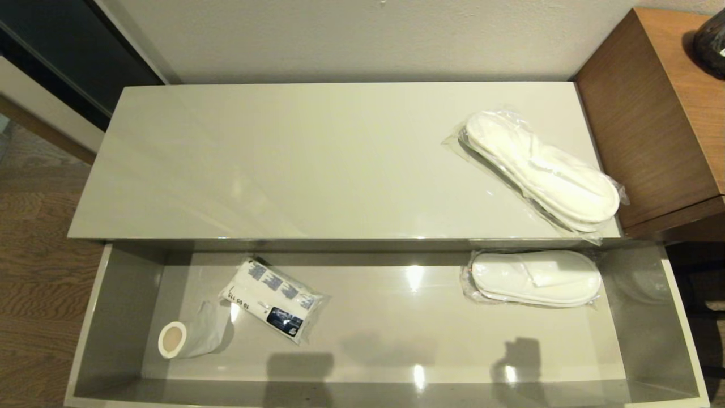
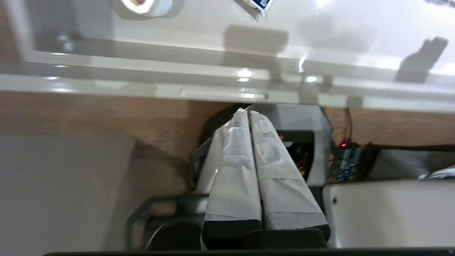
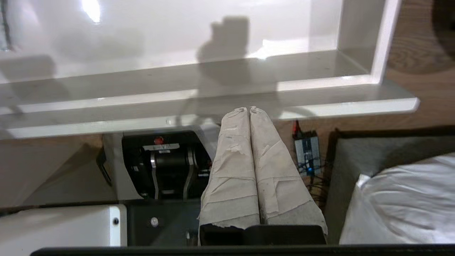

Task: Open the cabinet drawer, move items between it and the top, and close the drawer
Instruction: Open the drawer, then pick up the disposable slippers on the table

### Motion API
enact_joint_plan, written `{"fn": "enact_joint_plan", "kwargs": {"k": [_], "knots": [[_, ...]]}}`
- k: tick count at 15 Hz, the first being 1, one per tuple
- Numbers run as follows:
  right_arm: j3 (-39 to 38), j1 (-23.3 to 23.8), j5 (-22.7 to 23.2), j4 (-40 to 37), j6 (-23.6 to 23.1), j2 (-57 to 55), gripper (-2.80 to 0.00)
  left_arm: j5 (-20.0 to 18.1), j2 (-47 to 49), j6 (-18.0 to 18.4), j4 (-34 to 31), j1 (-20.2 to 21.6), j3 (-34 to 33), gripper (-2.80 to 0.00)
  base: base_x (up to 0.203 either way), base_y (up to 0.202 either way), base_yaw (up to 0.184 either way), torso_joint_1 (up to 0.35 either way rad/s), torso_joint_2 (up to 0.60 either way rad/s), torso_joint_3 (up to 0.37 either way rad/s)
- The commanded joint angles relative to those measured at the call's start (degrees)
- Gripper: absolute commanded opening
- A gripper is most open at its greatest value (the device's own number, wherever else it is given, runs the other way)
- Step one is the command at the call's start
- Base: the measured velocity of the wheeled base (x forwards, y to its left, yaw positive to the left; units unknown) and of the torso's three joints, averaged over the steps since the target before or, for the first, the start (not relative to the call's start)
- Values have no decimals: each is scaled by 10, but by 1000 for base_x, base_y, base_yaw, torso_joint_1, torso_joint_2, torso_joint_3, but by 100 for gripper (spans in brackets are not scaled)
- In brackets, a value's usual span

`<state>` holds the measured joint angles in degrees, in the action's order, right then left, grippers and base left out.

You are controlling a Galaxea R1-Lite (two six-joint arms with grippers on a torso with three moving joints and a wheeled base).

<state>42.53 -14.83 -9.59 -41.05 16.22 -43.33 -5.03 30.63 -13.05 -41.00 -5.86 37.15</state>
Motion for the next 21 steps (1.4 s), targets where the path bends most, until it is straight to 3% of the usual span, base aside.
{"fn": "enact_joint_plan", "kwargs": {"k": [1,4,5,7,8,10,16,19,21], "knots": [[33,7,-1,-65,2,69,-280,1,-72,9,-100,16,64,-280,0,0,0,0,0,0],[109,46,1,-171,4,115,-280,2,-92,12,-155,73,119,-280,0,0,0,0,0,0],[115,51,3,-181,4,119,-280,2,-94,13,-159,75,121,-280,0,0,0,0,0,0],[131,94,25,-237,-4,162,-280,-2,-117,12,-234,91,171,-280,0,0,0,0,0,0],[134,119,34,-264,-16,198,-280,-3,-138,12,-281,99,194,-280,0,0,0,0,0,0],[131,147,43,-297,-76,247,-280,-4,-144,12,-308,104,219,-280,0,0,0,0,0,0],[38,165,62,-287,-146,305,-280,-8,-144,9,-320,104,224,-280,0,0,0,0,0,0],[25,165,59,-272,-151,310,-280,-9,-144,9,-324,104,228,-280,0,0,0,0,0,0],[28,155,41,-248,-195,330,-280,-20,-144,12,-358,104,266,-280,0,0,0,0,0,0]]}}
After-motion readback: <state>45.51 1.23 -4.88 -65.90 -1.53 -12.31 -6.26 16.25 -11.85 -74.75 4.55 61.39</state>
